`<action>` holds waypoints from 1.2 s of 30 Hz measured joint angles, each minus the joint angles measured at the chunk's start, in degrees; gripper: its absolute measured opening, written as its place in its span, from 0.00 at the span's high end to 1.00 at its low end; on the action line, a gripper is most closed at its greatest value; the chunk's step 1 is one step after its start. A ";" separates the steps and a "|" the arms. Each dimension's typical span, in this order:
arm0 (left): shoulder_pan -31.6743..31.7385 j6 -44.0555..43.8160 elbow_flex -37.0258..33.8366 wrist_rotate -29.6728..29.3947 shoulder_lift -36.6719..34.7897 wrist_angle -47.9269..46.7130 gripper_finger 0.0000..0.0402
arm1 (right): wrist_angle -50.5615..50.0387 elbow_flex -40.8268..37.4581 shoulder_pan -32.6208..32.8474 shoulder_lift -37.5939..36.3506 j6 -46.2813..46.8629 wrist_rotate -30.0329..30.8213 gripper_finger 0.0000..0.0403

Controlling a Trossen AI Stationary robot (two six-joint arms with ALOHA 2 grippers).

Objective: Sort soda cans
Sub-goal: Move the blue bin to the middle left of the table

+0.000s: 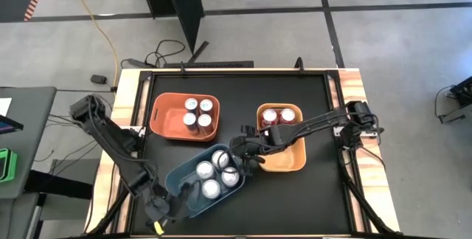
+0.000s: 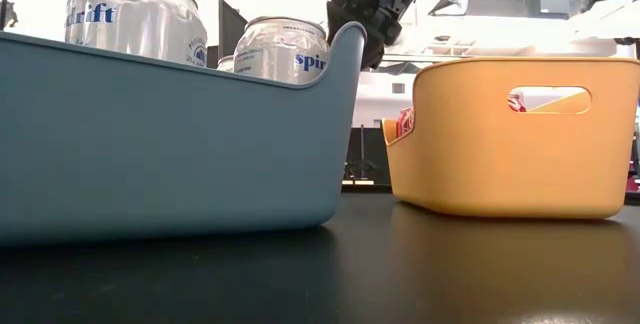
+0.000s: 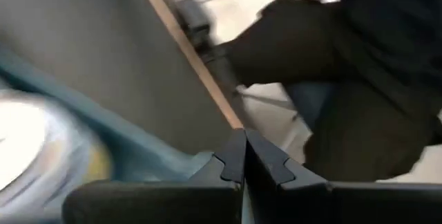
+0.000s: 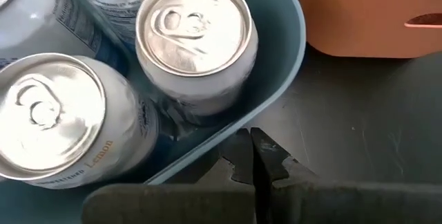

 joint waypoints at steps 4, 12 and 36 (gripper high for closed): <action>0.00 1.74 0.11 3.58 3.05 5.02 1.00 | 0.23 0.00 0.06 0.00 0.31 -0.02 0.99; 0.06 -4.63 0.50 2.93 8.94 6.60 1.00 | 1.65 0.00 0.38 0.00 0.94 0.03 0.99; -1.83 -28.59 0.20 -9.30 3.64 -26.05 1.00 | 0.78 -0.02 2.29 -0.15 3.04 0.02 0.99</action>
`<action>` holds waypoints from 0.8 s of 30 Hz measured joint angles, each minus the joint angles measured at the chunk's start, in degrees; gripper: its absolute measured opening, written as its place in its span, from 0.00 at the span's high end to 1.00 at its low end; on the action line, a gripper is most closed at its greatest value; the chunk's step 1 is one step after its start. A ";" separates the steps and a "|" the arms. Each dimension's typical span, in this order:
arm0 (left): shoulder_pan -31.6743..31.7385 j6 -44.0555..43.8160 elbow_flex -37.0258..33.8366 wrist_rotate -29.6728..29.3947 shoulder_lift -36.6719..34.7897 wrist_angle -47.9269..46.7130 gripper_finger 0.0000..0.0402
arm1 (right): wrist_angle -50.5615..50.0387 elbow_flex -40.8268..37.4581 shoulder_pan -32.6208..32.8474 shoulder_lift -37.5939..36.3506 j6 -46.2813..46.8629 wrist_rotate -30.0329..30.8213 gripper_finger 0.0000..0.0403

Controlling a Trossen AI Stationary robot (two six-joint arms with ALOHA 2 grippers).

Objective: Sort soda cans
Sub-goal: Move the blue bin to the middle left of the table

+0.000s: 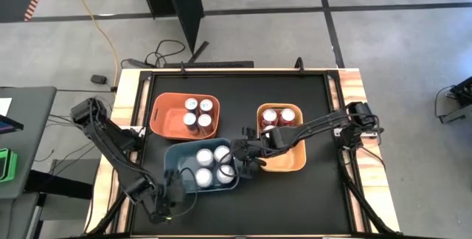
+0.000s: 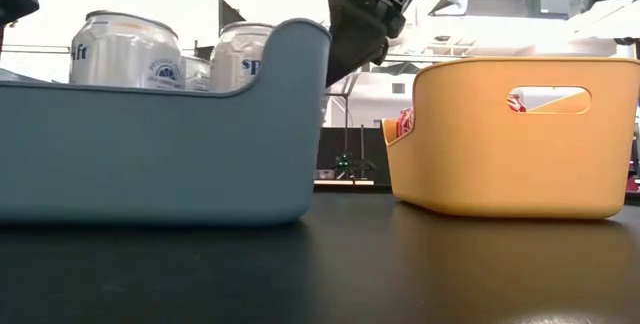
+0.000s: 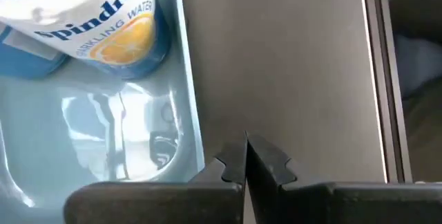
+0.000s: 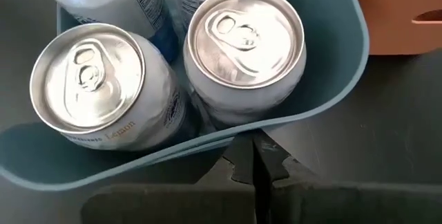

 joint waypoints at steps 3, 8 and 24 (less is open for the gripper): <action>-0.83 0.19 -0.28 -0.02 -2.17 -0.02 1.00 | 1.02 0.00 -0.11 0.07 0.00 -0.60 0.99; -3.24 1.28 -0.31 -3.83 -7.14 0.40 1.00 | 3.69 -0.04 -0.50 0.22 0.74 -1.15 0.99; -6.80 4.01 -0.18 -28.76 -20.99 1.15 1.00 | 10.38 0.08 -3.16 2.21 0.59 -0.76 0.99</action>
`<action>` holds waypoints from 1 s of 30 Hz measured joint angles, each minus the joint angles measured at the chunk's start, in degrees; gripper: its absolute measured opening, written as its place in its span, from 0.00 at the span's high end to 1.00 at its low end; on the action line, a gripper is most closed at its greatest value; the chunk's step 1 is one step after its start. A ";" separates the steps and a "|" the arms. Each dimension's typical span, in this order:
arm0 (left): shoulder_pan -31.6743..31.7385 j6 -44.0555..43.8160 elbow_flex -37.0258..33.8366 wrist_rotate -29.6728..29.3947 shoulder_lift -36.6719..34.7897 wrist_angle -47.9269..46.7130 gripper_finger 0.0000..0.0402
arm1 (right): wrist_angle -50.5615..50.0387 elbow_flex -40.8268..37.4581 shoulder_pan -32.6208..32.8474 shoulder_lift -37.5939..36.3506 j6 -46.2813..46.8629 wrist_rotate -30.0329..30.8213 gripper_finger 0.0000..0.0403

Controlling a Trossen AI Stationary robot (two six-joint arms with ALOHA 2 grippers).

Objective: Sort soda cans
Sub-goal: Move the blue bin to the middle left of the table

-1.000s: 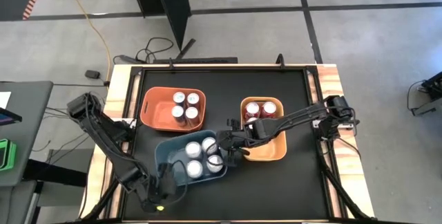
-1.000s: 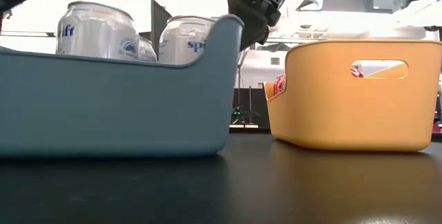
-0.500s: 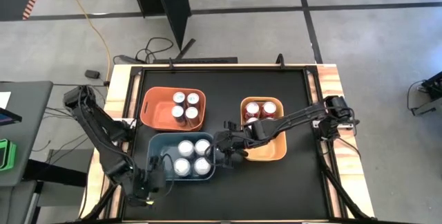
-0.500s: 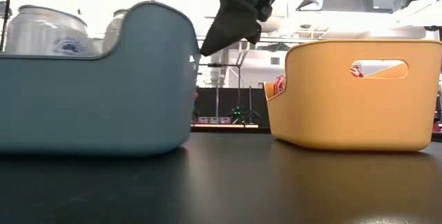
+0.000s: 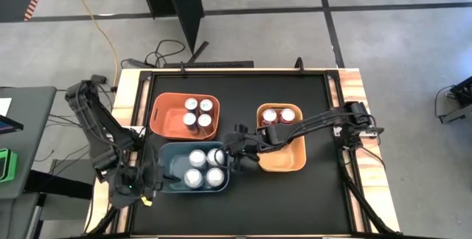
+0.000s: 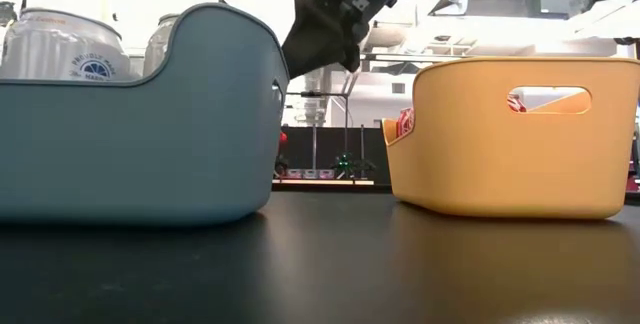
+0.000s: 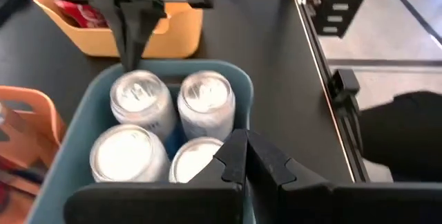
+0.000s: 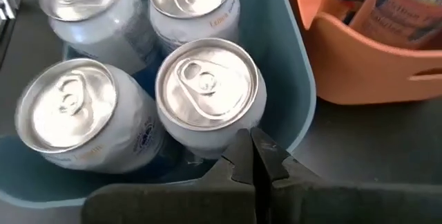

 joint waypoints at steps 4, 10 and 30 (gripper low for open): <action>0.00 2.14 0.10 -1.85 -0.51 0.17 1.00 | 0.01 0.00 0.68 -0.56 -1.02 0.28 0.99; 0.00 2.79 0.10 -3.44 -0.51 -0.08 1.00 | -0.99 0.00 2.35 -0.77 -0.78 0.46 0.99; -0.02 2.32 -0.36 -5.06 -0.28 -5.68 1.00 | -4.77 0.02 10.74 -1.33 2.31 6.62 0.99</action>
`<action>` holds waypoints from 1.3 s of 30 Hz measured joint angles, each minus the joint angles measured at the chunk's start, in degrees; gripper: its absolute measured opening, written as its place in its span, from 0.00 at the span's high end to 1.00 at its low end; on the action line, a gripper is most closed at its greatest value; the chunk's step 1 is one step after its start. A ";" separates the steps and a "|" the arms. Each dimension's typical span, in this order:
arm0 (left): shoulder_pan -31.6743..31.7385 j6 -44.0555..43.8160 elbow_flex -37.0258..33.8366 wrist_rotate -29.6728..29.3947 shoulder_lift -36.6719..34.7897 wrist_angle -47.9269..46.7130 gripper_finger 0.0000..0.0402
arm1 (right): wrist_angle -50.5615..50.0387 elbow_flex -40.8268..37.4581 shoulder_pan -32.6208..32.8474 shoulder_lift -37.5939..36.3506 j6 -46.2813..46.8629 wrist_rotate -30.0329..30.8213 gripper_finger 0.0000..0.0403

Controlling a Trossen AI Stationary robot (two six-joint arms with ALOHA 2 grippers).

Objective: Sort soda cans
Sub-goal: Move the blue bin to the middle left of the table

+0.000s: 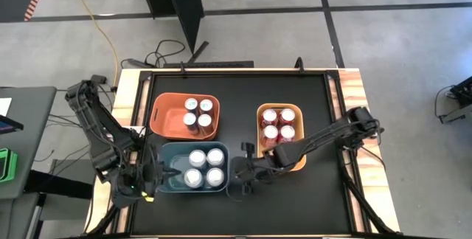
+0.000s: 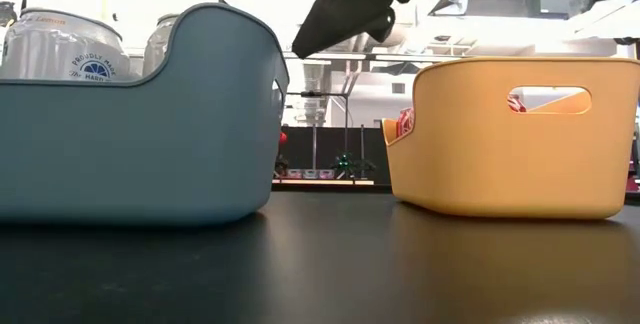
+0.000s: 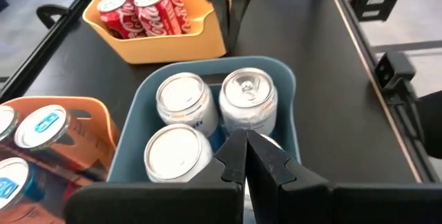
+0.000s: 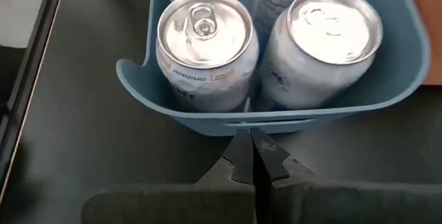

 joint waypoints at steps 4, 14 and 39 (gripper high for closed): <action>0.00 -0.68 0.00 -0.04 0.32 -1.82 1.00 | 0.18 0.01 0.05 0.19 2.14 0.44 0.99; 0.00 -1.04 0.00 -0.52 0.40 -2.16 1.00 | 4.10 -0.04 -3.24 6.69 4.23 -0.44 0.99; 0.00 -2.23 -0.07 -1.46 0.39 -4.05 1.00 | 12.66 0.01 -8.11 10.49 3.92 -0.42 0.99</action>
